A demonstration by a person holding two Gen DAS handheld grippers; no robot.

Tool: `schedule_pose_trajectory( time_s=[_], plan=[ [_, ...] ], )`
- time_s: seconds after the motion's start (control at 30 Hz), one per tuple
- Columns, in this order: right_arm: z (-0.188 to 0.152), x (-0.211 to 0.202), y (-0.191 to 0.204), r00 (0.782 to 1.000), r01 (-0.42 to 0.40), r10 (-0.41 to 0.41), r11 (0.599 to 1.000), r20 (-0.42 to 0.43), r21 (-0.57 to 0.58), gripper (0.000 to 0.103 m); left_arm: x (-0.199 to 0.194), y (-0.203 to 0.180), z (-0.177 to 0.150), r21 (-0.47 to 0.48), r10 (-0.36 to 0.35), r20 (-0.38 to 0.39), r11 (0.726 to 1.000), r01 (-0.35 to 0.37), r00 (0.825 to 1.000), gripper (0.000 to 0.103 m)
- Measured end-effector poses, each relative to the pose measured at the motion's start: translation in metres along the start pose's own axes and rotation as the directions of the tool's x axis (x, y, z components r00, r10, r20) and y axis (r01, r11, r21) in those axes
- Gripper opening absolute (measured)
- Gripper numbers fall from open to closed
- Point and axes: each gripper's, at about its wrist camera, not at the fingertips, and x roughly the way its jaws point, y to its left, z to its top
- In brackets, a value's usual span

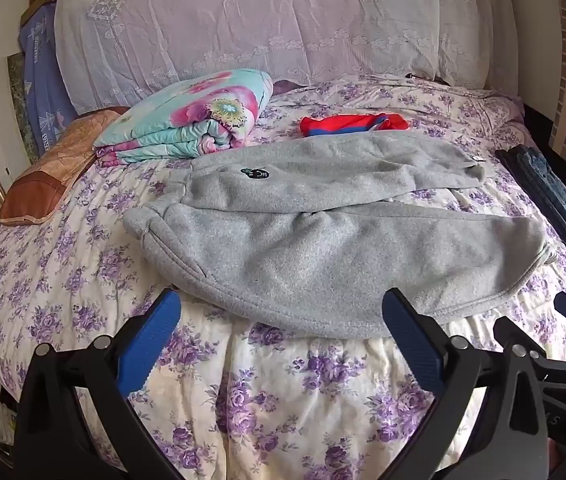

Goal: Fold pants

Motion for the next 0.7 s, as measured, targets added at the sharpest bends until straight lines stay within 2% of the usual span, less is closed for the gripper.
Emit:
schedule_pose_trajectory(
  time_s=[0.7],
  plan=[
    [-0.001, 0.0, 0.0, 1.0, -0.001, 0.001, 1.0, -0.003, 0.001, 0.1, -0.004, -0.001, -0.001, -0.004, -0.004, 0.001, 1.0, 0.004, 1.0, 0.098]
  ],
)
